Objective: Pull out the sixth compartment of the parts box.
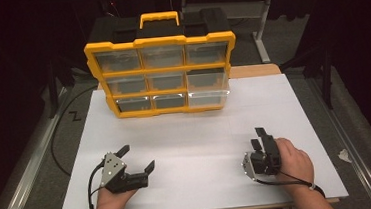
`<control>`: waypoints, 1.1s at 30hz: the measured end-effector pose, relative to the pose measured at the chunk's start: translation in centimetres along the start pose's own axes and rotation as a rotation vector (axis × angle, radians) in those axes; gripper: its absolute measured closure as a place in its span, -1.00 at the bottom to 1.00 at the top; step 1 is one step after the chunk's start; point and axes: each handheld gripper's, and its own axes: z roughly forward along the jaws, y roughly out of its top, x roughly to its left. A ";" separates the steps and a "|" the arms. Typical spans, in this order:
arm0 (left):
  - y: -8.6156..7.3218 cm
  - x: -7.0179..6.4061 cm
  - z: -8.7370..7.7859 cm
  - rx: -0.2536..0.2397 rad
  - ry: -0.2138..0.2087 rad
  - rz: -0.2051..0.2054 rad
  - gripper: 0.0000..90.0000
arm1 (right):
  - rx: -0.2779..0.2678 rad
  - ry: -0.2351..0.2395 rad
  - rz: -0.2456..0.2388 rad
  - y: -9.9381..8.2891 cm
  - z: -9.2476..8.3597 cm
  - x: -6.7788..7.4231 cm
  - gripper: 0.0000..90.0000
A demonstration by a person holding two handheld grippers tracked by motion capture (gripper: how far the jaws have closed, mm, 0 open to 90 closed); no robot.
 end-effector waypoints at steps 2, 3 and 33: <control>0.0 0.0 0.0 0.001 -0.002 0.001 -0.95 | 0.006 0.011 0.003 0.0 0.0 0.0 -0.09; 0.0 0.0 0.0 0.001 -0.002 0.002 -0.95 | 0.003 0.017 0.000 0.0 0.1 0.0 -0.11; 0.0 0.0 0.0 0.003 -0.005 0.008 -0.94 | -0.011 -0.004 0.018 0.4 0.2 0.0 -0.98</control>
